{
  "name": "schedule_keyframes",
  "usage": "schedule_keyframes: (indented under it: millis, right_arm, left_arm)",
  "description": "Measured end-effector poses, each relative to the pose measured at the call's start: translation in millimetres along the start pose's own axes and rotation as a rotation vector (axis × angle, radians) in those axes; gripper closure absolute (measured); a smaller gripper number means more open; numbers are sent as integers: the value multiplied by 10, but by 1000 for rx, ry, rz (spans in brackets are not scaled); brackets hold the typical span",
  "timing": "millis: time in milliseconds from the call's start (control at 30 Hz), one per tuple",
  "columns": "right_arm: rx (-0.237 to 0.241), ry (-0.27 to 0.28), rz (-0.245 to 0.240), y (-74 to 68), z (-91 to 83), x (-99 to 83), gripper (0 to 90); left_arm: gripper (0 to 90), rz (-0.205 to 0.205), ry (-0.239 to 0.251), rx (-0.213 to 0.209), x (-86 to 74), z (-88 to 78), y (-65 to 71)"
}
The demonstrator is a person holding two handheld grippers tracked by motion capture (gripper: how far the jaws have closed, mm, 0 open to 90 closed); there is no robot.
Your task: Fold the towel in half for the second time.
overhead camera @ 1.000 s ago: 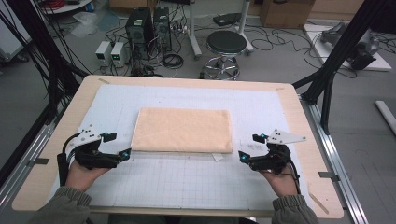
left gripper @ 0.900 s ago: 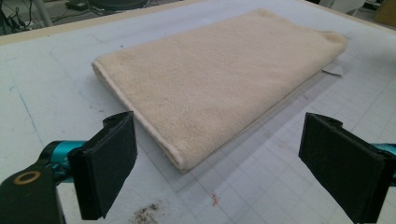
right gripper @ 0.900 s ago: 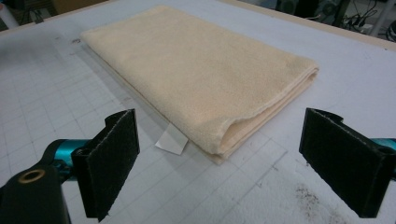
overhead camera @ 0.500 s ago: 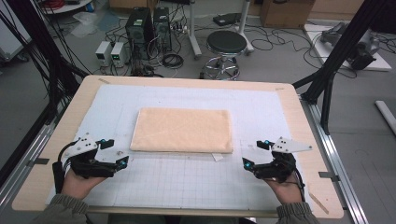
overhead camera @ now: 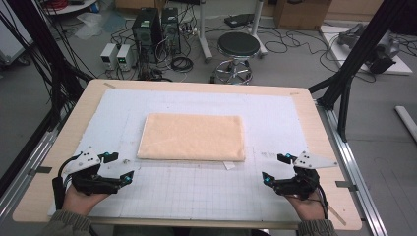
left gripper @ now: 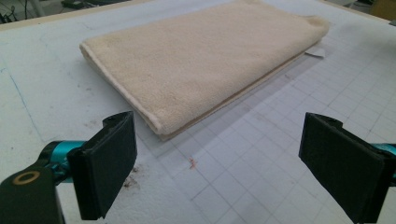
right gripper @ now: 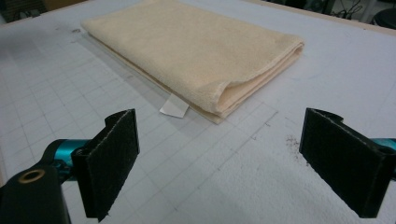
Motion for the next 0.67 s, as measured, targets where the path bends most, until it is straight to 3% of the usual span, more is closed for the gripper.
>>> schedule_keyframes:
  millis: [400,667]
  right_arm:
    - [-20,19,6,-29,-127,-79,113]
    - [-18,7,-2,-31,-95,-116,113]
  left_arm:
    - [119,2,8,13,-58,-96,18]
    - [119,1,10,6,-80,-102,26]
Point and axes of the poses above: each handheld gripper's, and its own axes: z roughly forward along the jaws, x roughly out of its top, y roughly to its right, the point moved 7 cm from there along z, roughly forward along the jaws, and after that the axes turned 14 degrees about x, right-handed, at the moved point
